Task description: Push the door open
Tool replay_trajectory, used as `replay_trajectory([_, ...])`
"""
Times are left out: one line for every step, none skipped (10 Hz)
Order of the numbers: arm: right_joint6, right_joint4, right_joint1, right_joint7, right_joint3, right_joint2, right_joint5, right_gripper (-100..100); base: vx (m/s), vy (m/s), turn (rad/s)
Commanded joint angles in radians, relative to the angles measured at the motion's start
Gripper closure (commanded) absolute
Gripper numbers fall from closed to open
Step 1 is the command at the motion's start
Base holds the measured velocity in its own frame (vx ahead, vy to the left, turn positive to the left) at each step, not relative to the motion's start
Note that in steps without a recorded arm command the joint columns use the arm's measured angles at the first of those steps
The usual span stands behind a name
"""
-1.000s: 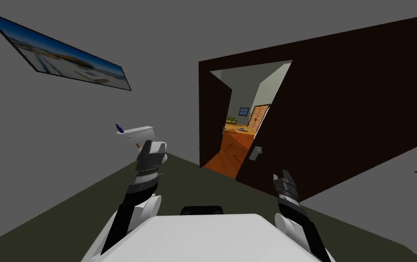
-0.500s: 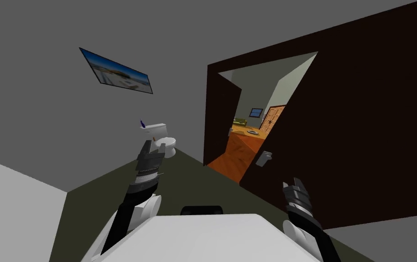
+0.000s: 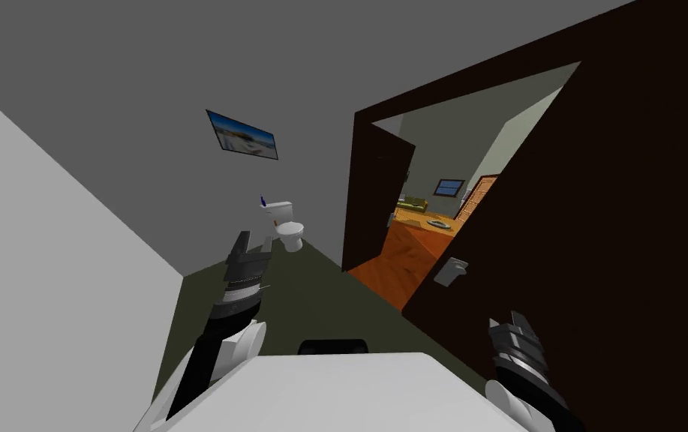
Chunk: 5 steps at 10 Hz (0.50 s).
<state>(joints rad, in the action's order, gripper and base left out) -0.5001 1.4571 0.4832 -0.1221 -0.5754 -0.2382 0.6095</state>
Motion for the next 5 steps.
replay_trajectory([0.007, -0.027, -0.007, -0.014, -0.022, -0.002, 0.020, -100, -0.095, -0.099, 0.258])
replay_trajectory([0.008, -0.040, -0.007, -0.018, -0.031, -0.004, 0.029, -100, -0.073, -0.076, 0.231])
replay_trajectory([0.009, -0.052, -0.008, -0.021, -0.039, -0.006, 0.038, -100, -0.055, -0.063, 0.231])
replay_trajectory([0.011, -0.078, -0.010, -0.028, -0.057, -0.011, 0.055, -100, -0.084, -0.069, 0.351])
replay_trajectory([0.012, -0.103, -0.011, -0.035, -0.074, -0.015, 0.072, -100, -0.124, -0.078, 0.396])
